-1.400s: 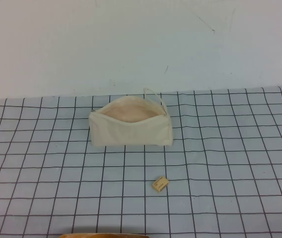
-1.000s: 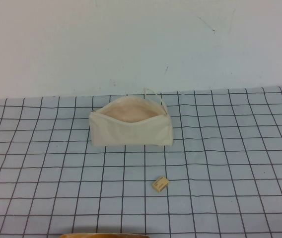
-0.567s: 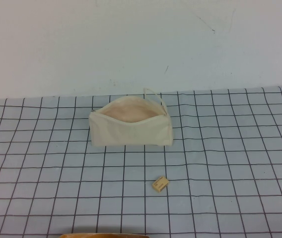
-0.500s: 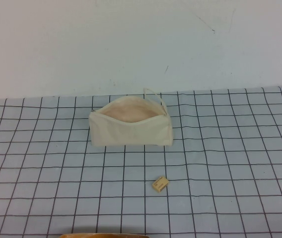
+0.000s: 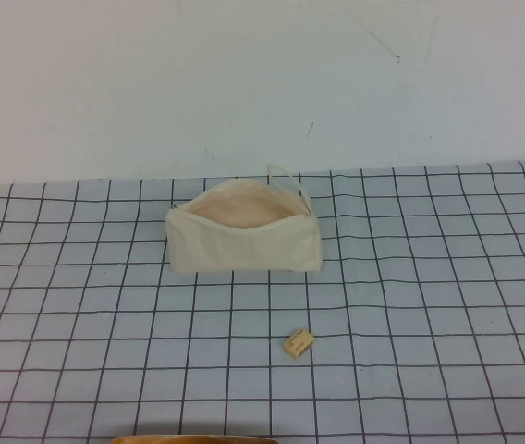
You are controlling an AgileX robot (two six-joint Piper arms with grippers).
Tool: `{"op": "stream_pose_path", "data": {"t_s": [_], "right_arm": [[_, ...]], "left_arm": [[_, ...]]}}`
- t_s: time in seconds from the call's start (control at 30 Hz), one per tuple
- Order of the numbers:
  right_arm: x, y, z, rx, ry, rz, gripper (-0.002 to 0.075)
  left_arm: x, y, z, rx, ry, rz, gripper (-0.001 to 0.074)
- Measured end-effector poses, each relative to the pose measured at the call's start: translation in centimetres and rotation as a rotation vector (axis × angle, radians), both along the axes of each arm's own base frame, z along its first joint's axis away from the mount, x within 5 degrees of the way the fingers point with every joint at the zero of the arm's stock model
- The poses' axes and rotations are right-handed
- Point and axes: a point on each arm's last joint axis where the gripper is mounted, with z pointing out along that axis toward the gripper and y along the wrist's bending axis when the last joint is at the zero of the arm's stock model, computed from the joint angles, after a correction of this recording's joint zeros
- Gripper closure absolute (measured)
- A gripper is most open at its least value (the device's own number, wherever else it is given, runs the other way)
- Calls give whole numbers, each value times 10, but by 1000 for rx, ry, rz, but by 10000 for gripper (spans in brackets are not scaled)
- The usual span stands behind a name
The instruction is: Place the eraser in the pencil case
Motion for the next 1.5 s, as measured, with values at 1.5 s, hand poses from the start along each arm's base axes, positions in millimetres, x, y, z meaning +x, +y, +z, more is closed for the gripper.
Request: {"op": "stream_pose_path", "data": {"t_s": [1.5], "right_arm": [[242,148,94,-1046,775,1106,727]], "left_arm": [[0,0,0,0,0,0,736]]}}
